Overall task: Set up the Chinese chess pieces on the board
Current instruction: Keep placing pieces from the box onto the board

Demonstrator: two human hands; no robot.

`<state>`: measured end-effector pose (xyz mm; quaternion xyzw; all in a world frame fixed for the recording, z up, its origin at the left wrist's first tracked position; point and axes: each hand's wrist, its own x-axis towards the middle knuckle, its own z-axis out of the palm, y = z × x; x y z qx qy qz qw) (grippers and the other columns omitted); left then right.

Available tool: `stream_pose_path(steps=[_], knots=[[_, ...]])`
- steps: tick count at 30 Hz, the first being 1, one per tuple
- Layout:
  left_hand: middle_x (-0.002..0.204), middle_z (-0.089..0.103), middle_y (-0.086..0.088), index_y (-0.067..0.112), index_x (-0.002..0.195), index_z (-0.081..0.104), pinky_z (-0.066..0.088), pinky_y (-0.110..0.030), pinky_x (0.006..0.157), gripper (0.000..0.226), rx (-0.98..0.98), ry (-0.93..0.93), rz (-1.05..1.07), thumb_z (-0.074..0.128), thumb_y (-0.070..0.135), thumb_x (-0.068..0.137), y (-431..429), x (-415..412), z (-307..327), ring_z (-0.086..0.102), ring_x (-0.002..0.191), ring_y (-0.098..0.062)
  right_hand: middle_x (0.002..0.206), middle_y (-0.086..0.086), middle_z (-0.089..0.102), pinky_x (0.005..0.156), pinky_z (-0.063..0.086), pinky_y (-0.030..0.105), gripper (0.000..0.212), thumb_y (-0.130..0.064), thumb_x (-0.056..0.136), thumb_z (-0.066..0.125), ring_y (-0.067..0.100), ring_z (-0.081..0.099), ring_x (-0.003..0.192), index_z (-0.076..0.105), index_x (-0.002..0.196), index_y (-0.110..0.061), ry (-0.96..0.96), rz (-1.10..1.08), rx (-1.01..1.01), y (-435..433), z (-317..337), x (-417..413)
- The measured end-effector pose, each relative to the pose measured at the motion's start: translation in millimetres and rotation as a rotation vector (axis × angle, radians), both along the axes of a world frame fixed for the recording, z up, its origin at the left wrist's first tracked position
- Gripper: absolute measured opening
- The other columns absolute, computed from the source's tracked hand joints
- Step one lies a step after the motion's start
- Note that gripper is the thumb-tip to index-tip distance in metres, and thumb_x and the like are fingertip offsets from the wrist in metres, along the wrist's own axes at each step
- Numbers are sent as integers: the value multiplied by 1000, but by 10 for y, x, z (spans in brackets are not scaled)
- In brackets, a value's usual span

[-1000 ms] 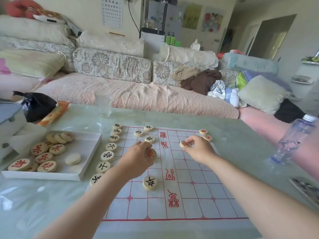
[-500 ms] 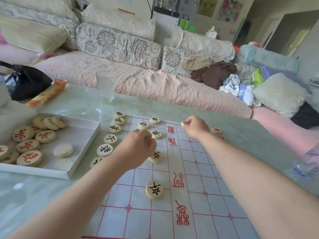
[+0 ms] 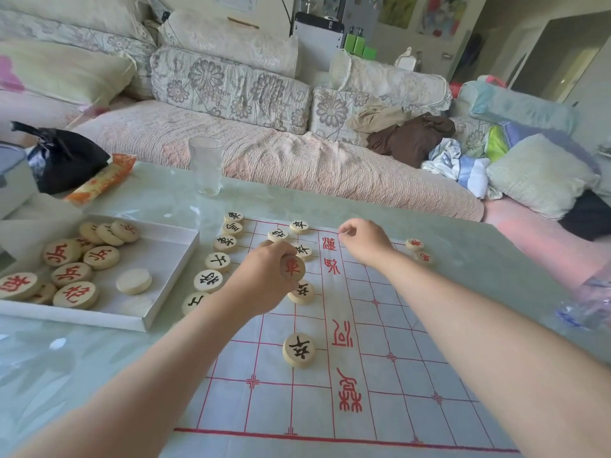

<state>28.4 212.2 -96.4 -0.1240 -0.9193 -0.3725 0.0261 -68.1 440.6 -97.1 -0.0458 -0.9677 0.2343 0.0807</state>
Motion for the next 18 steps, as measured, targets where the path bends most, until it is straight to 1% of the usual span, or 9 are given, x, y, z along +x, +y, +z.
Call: stream_pose_path(steps=[2, 4, 6, 7, 9, 11, 13, 15, 18], knots=[[114, 51, 1, 23, 124, 56, 35, -14, 65, 49, 39, -3, -18, 74, 15, 79, 37, 68, 17, 49, 93, -15, 96, -6, 69, 73, 48, 23, 16, -27, 95, 58, 15, 63, 88, 72, 97, -20, -25, 71, -158, -134, 46, 207], [115, 52, 1, 24, 123, 57, 36, -10, 63, 49, 80, -5, -42, 74, 14, 78, 81, 135, 21, 52, 94, -16, 91, -1, 72, 56, 46, 17, 21, -24, 98, 55, 15, 62, 67, 72, 96, -12, -78, 122, -356, -264, 99, 470], [114, 54, 1, 26, 121, 57, 39, -13, 62, 49, 109, -3, -54, 75, 15, 76, 130, 207, 23, 55, 91, -16, 88, 1, 73, 46, 37, 21, 27, -28, 101, 50, 17, 62, 60, 70, 102, -11, -192, 163, -569, -334, 174, 754], [114, 55, 1, 27, 120, 57, 40, -16, 62, 49, 119, -2, -54, 75, 16, 76, 152, 246, 31, 56, 88, -16, 86, -1, 74, 47, 34, 24, 29, -32, 102, 48, 19, 63, 62, 69, 105, -12, -242, 186, -641, -343, 208, 873], [113, 58, 2, 28, 120, 56, 43, -21, 61, 49, 137, -7, -54, 75, 17, 76, 194, 329, 51, 57, 83, -16, 85, -5, 73, 49, 33, 25, 27, -33, 101, 52, 21, 66, 67, 67, 111, -13, -297, 230, -694, -334, 275, 1068], [111, 61, 5, 28, 120, 54, 50, -25, 64, 50, 159, -18, -71, 76, 18, 76, 230, 413, 89, 58, 78, -13, 86, -5, 73, 51, 36, 25, 17, -26, 98, 61, 19, 67, 68, 67, 111, -18, -301, 264, -669, -312, 347, 1247], [109, 63, 8, 26, 121, 51, 54, -27, 67, 53, 183, -35, -88, 78, 19, 75, 274, 496, 151, 61, 74, -9, 87, 0, 74, 53, 40, 24, 16, -17, 94, 67, 16, 66, 69, 65, 110, -20, -289, 300, -670, -277, 380, 1402], [105, 66, 9, 25, 117, 52, 56, -31, 72, 53, 274, -78, -86, 80, 19, 73, 334, 574, 220, 64, 74, -9, 88, 6, 72, 55, 44, 24, 21, -9, 93, 68, 15, 66, 67, 62, 112, -14, -270, 305, -721, -209, 395, 1531], [91, 72, 9, 24, 109, 61, 53, -30, 73, 42, 487, -249, -94, 81, 28, 73, 405, 669, 311, 66, 77, -10, 90, 10, 70, 58, 47, 25, 22, -4, 92, 68, 18, 66, 67, 59, 111, -10, -228, 271, -814, -62, 436, 1671]])
